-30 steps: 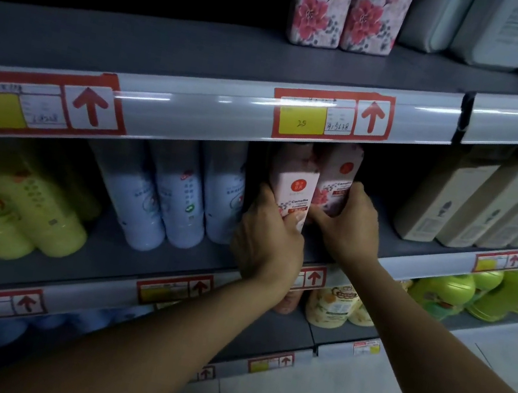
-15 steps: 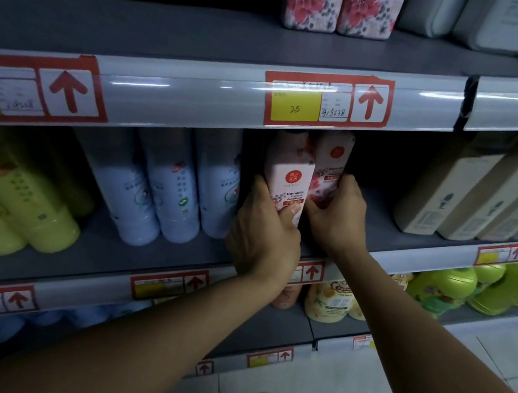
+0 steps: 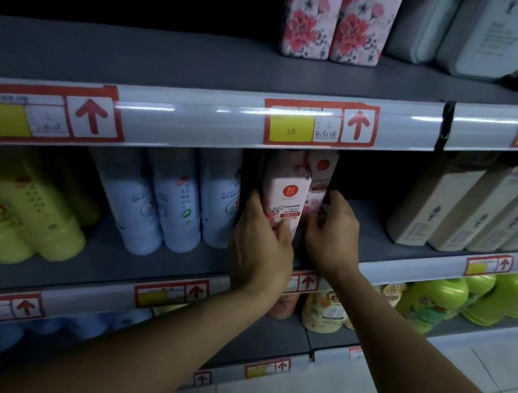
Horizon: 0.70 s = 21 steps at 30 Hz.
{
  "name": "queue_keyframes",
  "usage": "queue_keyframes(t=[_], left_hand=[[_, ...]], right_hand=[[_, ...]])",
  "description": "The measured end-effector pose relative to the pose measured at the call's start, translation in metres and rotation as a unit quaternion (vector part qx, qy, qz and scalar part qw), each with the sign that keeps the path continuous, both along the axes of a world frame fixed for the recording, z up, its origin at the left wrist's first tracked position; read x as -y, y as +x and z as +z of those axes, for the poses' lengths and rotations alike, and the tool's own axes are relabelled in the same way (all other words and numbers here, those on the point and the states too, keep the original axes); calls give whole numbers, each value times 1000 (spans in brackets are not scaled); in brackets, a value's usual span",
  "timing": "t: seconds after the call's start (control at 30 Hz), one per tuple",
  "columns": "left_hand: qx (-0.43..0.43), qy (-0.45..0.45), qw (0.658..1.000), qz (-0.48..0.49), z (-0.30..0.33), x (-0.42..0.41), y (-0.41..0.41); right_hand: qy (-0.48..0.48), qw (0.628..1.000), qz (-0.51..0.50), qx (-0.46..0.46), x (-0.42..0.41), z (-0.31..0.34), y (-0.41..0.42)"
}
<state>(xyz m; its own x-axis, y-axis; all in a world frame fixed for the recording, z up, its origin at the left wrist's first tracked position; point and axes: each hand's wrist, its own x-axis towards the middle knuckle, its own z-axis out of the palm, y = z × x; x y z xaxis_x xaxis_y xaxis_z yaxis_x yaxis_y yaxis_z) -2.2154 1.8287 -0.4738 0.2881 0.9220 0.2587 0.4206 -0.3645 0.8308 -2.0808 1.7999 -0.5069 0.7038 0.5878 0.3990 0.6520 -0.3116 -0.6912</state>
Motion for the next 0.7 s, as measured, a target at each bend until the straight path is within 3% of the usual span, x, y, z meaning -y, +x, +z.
queue_keyframes(t=[0.43,0.7], left_hand=[[80,37,994,-62,46,26,-69],[103,138,983,-62,106,31,-123]], right_hand=[[9,995,-26,94,75,52,-34],[44,985,-19,166,109,127,-70]])
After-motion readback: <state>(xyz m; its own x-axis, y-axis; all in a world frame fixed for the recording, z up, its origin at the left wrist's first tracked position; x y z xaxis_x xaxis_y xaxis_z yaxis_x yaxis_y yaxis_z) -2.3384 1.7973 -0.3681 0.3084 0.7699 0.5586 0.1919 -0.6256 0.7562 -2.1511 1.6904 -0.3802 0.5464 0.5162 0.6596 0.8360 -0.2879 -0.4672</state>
